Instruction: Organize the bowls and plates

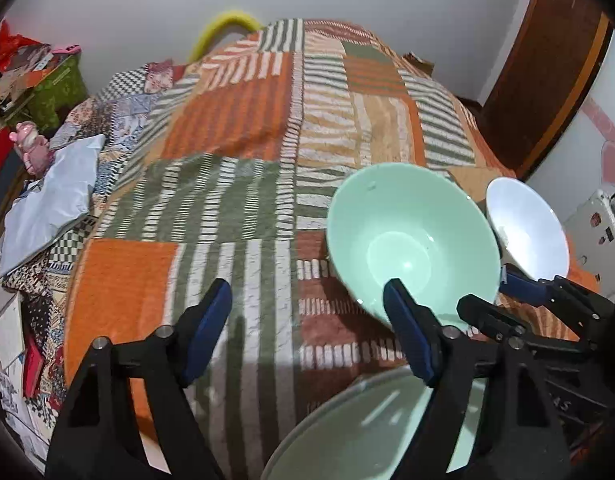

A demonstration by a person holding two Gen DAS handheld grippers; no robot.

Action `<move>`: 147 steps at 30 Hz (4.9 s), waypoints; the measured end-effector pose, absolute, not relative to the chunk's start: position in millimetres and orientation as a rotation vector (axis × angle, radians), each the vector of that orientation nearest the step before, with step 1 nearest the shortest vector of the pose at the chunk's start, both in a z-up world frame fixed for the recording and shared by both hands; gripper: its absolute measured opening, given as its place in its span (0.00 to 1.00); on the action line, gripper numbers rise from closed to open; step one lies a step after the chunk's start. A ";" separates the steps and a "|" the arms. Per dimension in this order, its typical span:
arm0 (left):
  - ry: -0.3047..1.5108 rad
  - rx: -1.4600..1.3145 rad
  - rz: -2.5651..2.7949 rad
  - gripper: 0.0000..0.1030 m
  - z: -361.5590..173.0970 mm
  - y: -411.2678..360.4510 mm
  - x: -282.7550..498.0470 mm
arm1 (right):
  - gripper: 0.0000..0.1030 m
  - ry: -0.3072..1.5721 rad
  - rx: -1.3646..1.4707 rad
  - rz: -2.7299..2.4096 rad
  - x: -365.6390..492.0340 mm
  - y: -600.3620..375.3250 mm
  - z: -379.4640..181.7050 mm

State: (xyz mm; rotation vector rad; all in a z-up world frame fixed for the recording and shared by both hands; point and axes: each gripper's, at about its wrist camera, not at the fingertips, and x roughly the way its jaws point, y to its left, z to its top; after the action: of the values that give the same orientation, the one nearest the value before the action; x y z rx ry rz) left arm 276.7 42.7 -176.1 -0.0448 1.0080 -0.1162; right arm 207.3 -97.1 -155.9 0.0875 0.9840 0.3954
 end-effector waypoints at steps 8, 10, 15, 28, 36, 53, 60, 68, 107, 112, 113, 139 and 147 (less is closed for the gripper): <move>1.086 -0.038 -0.154 0.44 -201.9 25.9 298.4 | 0.46 1.019 0.136 0.410 216.2 -97.9 -163.5; 1.115 -0.097 -0.177 0.38 -206.4 29.3 303.3 | 0.44 1.013 0.125 0.406 216.1 -97.3 -163.1; 1.127 -0.118 -0.177 0.20 -209.2 29.1 305.0 | 0.38 1.024 0.128 0.435 220.5 -97.2 -161.8; 1.117 -0.106 -0.065 0.21 -199.8 62.8 271.2 | 0.37 1.019 0.074 0.551 209.7 -64.2 -156.9; 1.102 -0.084 -0.053 0.21 -202.2 60.8 272.5 | 0.37 0.999 0.112 0.482 226.3 -78.5 -150.5; 1.085 -0.058 -0.037 0.20 -202.4 58.5 275.5 | 0.18 1.068 0.053 0.500 248.6 -63.6 -169.8; 1.064 -0.047 -0.047 0.20 -193.0 52.2 267.5 | 0.17 1.047 0.082 0.476 241.5 -71.1 -159.6; 1.008 -0.060 -0.062 0.20 -165.3 53.0 248.8 | 0.17 0.986 0.080 0.467 225.6 -71.9 -131.6; 0.848 -0.202 0.069 0.20 -101.4 169.2 84.0 | 0.18 0.885 -0.012 0.632 118.7 35.9 -87.5; 0.863 -0.218 0.092 0.20 -109.5 184.2 73.3 | 0.18 0.909 -0.019 0.656 114.1 49.5 -97.1; 0.867 -0.222 0.095 0.20 -111.2 186.5 72.3 | 0.18 0.918 -0.022 0.661 114.0 52.4 -100.7; 1.014 -0.301 0.140 0.20 -178.5 217.6 62.2 | 0.19 1.076 -0.092 0.725 106.6 86.9 -150.1; 1.026 -0.323 0.132 0.20 -185.4 218.6 67.6 | 0.22 1.074 -0.103 0.741 107.5 86.4 -146.1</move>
State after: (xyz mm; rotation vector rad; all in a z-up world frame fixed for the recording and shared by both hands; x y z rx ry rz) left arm 67.6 218.6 -185.4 -0.3233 1.0261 0.1318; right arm 107.5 86.4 -146.1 -0.1032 1.0737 0.7408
